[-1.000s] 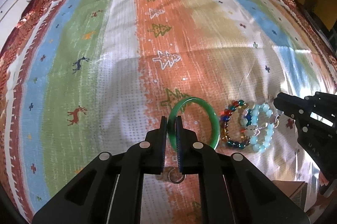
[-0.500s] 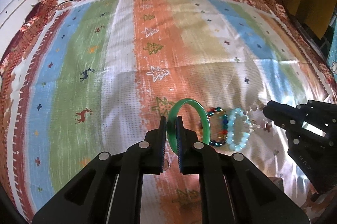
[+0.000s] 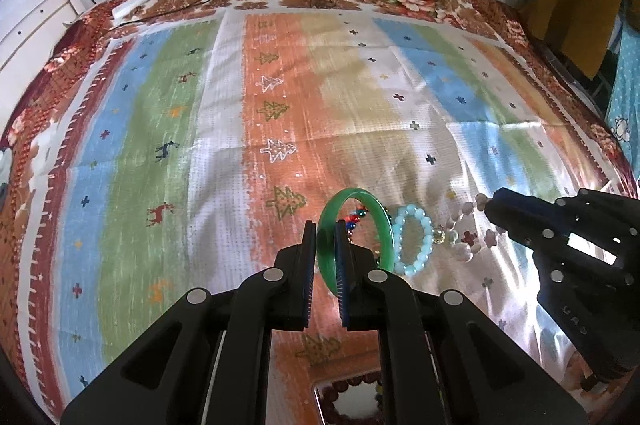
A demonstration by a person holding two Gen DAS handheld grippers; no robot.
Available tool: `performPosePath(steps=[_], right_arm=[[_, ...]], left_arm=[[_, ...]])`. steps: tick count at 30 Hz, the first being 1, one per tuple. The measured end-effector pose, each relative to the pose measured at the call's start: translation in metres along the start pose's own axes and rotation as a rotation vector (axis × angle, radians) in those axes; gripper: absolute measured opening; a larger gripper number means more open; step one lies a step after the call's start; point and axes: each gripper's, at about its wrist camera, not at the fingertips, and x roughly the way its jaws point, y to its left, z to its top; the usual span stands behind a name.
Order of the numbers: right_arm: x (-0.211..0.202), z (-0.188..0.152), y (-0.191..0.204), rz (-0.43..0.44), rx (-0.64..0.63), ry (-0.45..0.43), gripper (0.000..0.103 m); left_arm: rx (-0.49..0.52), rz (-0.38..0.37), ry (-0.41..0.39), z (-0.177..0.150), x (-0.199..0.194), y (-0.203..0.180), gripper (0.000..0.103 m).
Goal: Organize jewelry
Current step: 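Lift the bangle and white bracelet and carry both over the silver tin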
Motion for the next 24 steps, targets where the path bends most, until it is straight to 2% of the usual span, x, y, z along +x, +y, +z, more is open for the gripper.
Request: performPosePath(steps=[10, 24], right_arm=[[-0.038, -0.007, 0.009, 0.038, -0.008, -0.058, 0.007], [-0.067, -0.026, 0.023, 0.08, -0.002, -0.09, 0.007]], left_arm=[[-0.009, -0.01, -0.036, -0.013, -0.024, -0.002, 0.009], [0.006, -0.035, -0.064, -0.036, -0.05, -0.009, 0.009]])
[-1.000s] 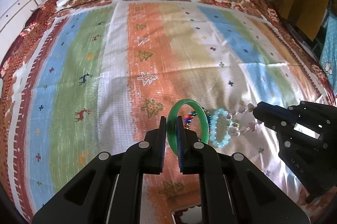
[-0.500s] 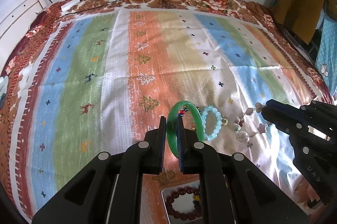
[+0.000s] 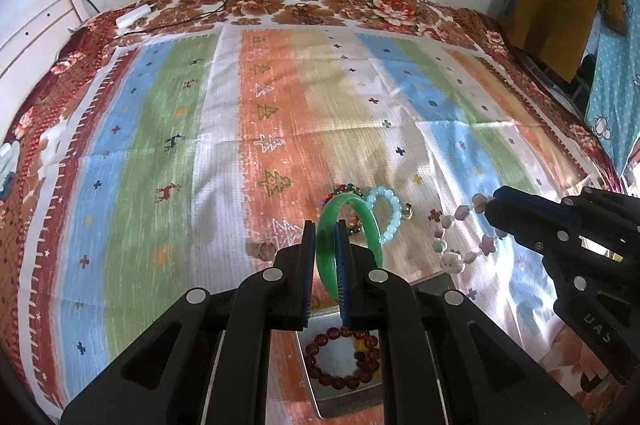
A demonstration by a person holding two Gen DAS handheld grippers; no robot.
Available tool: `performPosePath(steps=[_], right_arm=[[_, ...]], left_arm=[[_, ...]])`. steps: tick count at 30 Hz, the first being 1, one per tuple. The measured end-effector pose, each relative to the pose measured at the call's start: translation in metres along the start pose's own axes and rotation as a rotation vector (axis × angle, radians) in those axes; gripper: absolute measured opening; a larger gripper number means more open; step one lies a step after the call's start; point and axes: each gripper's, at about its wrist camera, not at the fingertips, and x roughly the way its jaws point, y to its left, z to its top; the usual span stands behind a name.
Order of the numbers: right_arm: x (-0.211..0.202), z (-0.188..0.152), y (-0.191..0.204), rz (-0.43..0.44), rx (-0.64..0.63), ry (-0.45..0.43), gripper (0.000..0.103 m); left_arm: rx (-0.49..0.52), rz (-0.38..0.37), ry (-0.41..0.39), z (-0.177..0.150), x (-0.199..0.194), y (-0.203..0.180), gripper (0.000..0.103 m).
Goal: Organize jewelry
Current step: 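Lift the bangle and white bracelet and carry both over the silver tin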
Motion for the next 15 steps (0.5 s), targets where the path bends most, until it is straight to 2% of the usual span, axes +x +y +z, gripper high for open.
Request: performPosePath(steps=[15], right_arm=[[-0.005, -0.026, 0.012, 0.033, 0.002, 0.04, 0.007]], left_arm=[[0.027, -0.002, -0.009, -0.03, -0.019, -0.012, 0.009]])
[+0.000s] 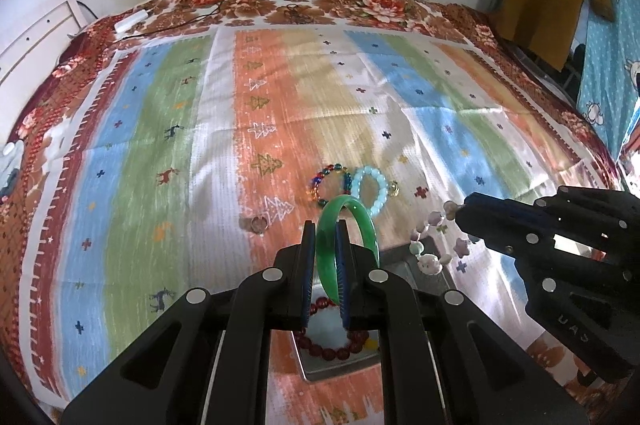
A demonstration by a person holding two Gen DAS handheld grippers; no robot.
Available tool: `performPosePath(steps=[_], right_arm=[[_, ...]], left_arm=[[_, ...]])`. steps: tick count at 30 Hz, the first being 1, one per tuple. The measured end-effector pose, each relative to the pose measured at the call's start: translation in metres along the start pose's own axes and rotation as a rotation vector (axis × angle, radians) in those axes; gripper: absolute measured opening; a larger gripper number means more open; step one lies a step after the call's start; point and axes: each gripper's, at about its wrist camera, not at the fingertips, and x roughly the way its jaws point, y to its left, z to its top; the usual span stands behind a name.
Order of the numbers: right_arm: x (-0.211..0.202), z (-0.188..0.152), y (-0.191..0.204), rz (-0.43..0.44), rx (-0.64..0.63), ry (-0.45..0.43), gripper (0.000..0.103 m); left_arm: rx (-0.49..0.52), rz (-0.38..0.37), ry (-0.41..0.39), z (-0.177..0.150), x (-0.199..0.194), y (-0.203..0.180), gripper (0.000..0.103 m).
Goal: Organize jewelry
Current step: 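Lift the bangle and white bracelet and carry both over the silver tin, then open both tools to drop the bangle and bracelet into the tin, then move the left tool to the silver ring while the right tool approaches the gold charm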
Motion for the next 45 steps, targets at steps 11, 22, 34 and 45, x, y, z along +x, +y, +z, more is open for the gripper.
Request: performPosePath(steps=[11, 22, 34, 45], right_arm=[[0.001, -0.018, 0.009, 0.024, 0.003, 0.039, 0.007], [0.005, -0.02, -0.018, -0.051, 0.084, 0.048, 0.042], [0.021, -0.017, -0.053, -0.042, 0.185, 0.088, 0.051], [0.047, -0.006, -0.067, -0.084, 0.18, 0.134, 0.055]], left_arm=[[0.015, -0.008, 0.017, -0.023, -0.008, -0.01, 0.01], [0.045, 0.087, 0.04, -0.024, -0.002, -0.003, 0.032], [-0.043, 0.075, 0.062, -0.005, 0.019, 0.022, 0.053], [-0.077, 0.091, 0.103, 0.007, 0.039, 0.035, 0.063]])
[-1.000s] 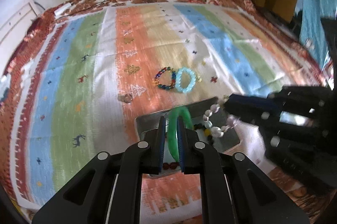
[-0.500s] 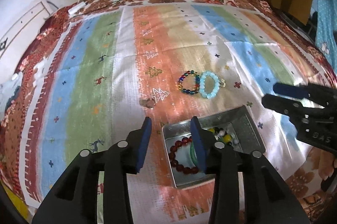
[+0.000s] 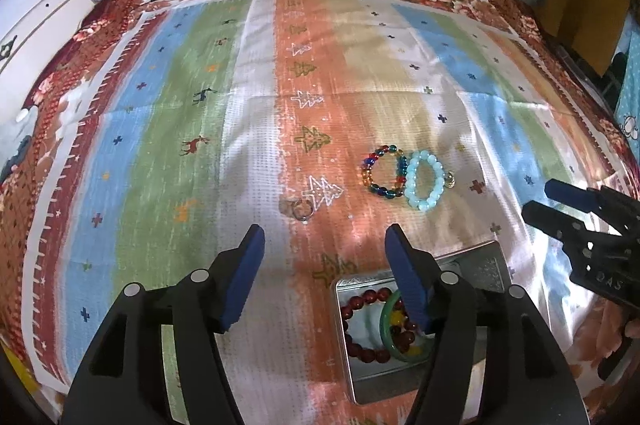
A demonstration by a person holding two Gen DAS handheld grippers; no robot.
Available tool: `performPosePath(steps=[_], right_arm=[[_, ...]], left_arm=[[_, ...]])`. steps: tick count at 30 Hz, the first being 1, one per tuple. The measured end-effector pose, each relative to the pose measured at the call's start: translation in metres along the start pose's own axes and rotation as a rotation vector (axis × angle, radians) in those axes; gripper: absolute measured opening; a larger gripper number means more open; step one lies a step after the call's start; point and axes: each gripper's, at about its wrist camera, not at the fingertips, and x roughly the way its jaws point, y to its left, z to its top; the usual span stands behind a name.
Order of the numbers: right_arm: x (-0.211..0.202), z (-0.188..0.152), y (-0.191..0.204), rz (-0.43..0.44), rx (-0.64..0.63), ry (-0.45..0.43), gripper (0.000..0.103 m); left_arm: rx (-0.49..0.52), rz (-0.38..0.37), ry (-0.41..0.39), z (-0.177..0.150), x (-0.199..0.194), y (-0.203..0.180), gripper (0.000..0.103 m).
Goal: Organize jewelry
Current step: 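Move the left tool to the silver ring while the right tool approaches the gold charm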
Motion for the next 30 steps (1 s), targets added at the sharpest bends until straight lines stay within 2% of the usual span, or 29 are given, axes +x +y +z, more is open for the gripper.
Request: performPosePath(steps=[7, 14, 23, 30], right_arm=[[0.019, 0.007, -0.005, -0.01, -0.002, 0.042, 0.055], [0.035, 0.009, -0.008, -0.015, -0.022, 0.077, 0.055], [0.052, 0.015, -0.01, -0.027, -0.042, 0.116, 0.055], [0.067, 0.02, -0.018, -0.022, -0.01, 0.148, 0.055]], left_arm=[[0.035, 0.005, 0.026, 0.005, 0.011, -0.005, 0.063], [0.022, 0.009, 0.029, 0.014, 0.017, -0.001, 0.063], [0.026, 0.015, 0.074, 0.022, 0.037, 0.002, 0.063], [0.018, 0.016, 0.096, 0.027, 0.05, 0.006, 0.063]])
